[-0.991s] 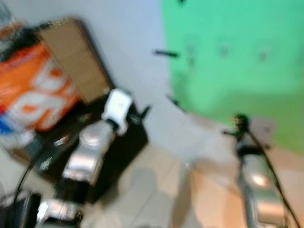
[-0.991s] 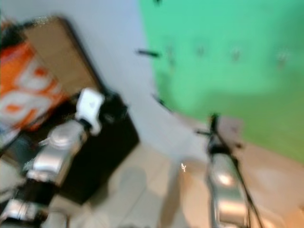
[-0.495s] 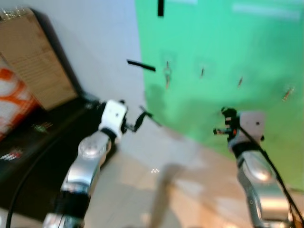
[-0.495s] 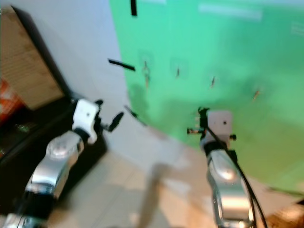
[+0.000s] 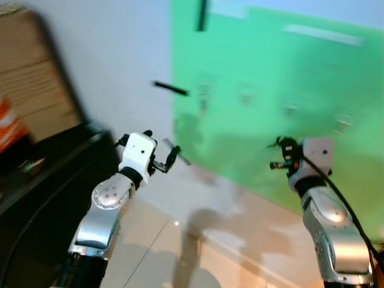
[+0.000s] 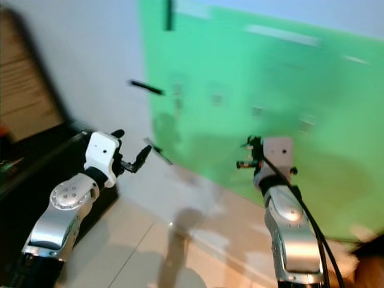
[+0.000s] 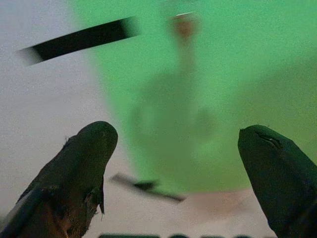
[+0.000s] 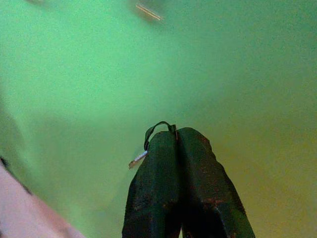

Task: Hang keys on a hook

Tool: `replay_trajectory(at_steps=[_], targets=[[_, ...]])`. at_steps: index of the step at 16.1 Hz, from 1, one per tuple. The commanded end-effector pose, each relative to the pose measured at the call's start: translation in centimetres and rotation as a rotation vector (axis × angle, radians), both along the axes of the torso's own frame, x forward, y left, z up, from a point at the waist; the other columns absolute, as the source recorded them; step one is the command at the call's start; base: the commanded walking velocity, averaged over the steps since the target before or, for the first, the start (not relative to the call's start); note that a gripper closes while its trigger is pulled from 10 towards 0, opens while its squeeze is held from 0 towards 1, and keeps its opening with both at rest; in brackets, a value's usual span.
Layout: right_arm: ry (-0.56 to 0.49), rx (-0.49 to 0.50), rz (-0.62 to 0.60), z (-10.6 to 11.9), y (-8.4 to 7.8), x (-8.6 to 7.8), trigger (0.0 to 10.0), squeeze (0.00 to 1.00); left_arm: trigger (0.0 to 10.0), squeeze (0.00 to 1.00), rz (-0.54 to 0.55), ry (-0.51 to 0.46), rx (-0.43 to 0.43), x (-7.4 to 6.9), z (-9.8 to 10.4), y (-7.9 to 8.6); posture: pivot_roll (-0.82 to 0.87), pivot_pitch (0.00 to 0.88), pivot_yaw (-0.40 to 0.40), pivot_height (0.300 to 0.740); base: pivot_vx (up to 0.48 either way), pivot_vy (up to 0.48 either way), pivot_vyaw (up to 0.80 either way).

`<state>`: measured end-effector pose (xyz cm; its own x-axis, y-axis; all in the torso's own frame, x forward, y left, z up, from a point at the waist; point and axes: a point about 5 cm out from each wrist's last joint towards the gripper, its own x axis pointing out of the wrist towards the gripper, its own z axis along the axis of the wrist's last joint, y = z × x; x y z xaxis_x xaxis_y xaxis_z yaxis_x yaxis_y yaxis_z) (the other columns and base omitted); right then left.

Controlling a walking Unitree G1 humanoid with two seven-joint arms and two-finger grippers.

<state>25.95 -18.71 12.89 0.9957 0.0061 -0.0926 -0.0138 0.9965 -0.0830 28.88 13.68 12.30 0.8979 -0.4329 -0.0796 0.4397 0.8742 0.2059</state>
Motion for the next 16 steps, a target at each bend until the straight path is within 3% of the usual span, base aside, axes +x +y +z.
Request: replay_trajectory(at_steps=[1,8,13,16], targets=[[-0.018,0.035,0.031,0.3,0.4,-0.1,10.0,0.0,10.0,0.0,-0.056,0.0,0.011,-0.1,0.4,-0.9,-0.12,0.0,0.038,0.74,0.0,0.0,0.0],[-0.077,0.109,0.143,1.7,1.8,-0.3,10.0,0.0,10.0,0.0,-0.259,0.041,0.055,-0.3,0.6,-1.5,-0.17,0.0,0.115,0.74,0.0,0.0,0.0],[-0.101,0.12,0.254,3.4,3.1,0.0,10.0,0.0,10.0,0.0,-0.31,0.064,0.048,-0.8,0.6,-1.4,-0.16,0.0,0.11,0.74,0.0,0.0,0.0],[-0.124,0.149,0.339,5.0,4.5,0.8,10.0,0.0,10.0,0.0,-0.423,0.076,0.015,-1.6,1.1,-1.3,-0.16,0.0,0.105,0.74,0.0,0.0,0.0]])
